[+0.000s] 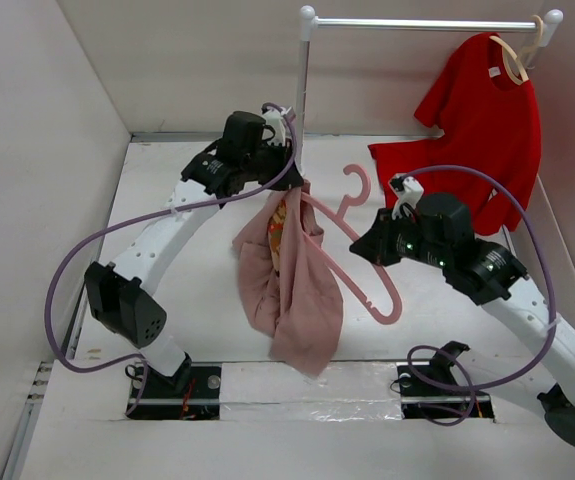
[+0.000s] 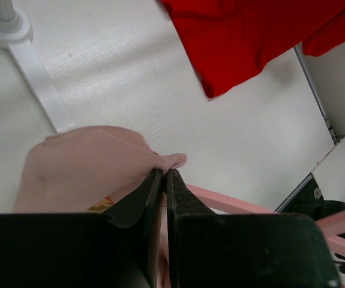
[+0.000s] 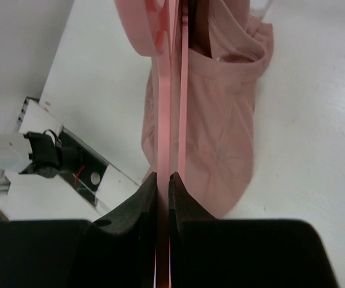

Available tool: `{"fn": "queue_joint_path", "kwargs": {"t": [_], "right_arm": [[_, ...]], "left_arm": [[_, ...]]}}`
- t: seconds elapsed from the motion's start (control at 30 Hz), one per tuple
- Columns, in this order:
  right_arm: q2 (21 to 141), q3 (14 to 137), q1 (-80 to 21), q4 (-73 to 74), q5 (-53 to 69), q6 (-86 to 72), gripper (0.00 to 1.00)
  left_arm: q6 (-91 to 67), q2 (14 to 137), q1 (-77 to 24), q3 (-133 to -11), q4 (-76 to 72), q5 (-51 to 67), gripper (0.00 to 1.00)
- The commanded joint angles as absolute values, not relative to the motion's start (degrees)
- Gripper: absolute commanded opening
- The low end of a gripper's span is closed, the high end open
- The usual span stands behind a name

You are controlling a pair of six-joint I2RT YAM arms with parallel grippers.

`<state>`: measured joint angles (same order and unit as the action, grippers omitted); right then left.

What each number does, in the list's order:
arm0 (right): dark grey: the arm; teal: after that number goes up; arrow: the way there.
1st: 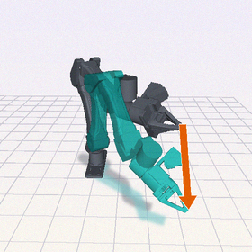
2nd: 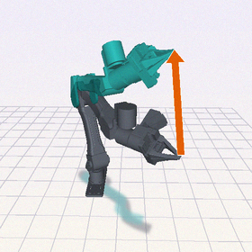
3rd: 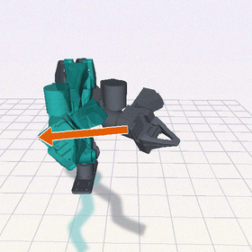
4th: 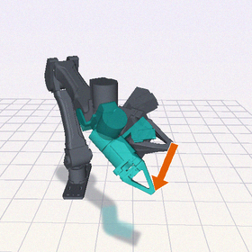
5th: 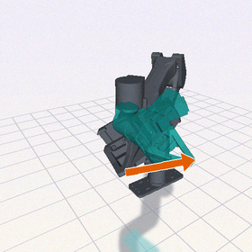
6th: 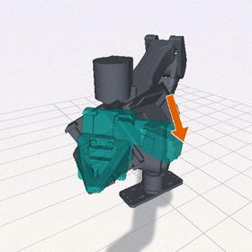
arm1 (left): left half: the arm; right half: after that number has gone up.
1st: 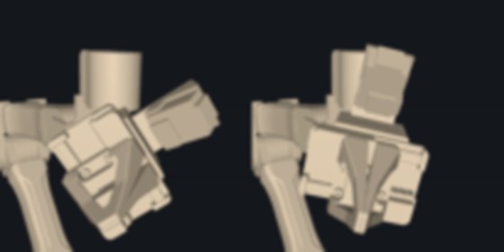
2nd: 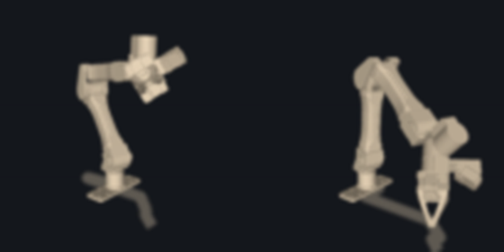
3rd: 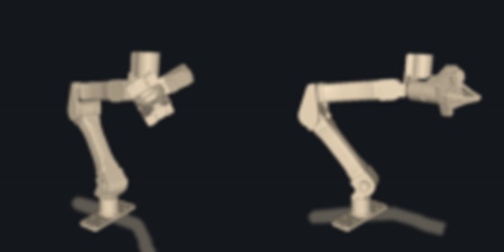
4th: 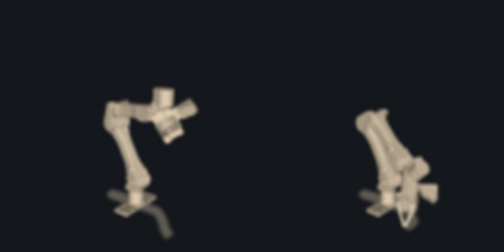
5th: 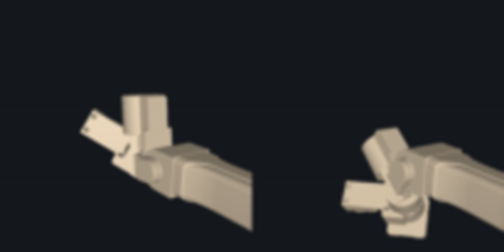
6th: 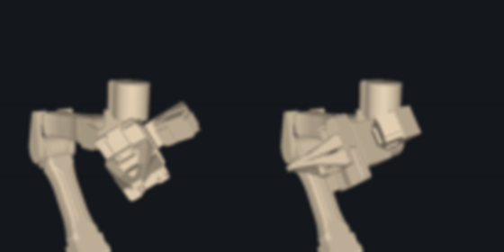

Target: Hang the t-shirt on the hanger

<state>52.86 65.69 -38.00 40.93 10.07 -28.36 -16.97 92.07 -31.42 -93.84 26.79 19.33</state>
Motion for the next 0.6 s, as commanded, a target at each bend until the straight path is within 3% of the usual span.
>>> {"fn": "queue_joint_path", "kwargs": {"t": [0.0,0.23,0.57], "right_arm": [[54.8,65.1,-39.4,24.6,8.8,-28.0,0.0],[61.1,71.1,-42.1,12.7,-3.9,-26.4,0.0],[74.4,73.7,-47.0,-15.8,-6.8,-22.2,0.0]], "left_arm": [[-14.9,87.5,-31.4,-100.4,28.6,22.3,0.0],[-14.9,84.9,-34.1,-110.8,31.7,18.1,0.0],[-17.1,78.9,-34.1,-113.9,28.1,22.9,0.0]]}}
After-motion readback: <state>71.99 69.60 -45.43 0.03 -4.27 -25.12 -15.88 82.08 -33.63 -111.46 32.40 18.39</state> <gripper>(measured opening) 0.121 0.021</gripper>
